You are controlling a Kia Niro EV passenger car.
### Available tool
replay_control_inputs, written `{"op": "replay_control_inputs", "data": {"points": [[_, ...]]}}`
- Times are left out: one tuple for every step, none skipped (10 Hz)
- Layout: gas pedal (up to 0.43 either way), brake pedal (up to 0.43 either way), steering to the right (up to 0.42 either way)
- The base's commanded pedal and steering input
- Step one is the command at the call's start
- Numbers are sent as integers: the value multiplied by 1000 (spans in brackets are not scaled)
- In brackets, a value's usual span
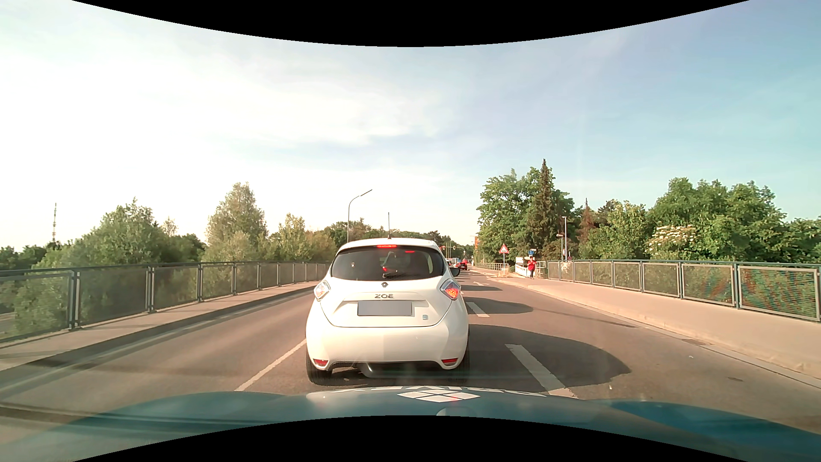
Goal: Follow the waypoints while adhering to traffic rules and regulations
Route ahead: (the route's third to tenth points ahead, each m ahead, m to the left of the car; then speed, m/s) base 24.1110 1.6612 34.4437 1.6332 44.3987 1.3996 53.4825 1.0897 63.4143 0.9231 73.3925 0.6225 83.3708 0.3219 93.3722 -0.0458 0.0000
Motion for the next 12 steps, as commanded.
{"op": "replay_control_inputs", "data": {"points": [[0,232,-3],[0,232,-3],[0,232,-3],[0,238,-3],[0,232,-3],[0,232,-3],[0,232,-3],[0,232,-3],[0,232,-3],[0,238,-3],[0,238,-3],[0,238,-3]]}}
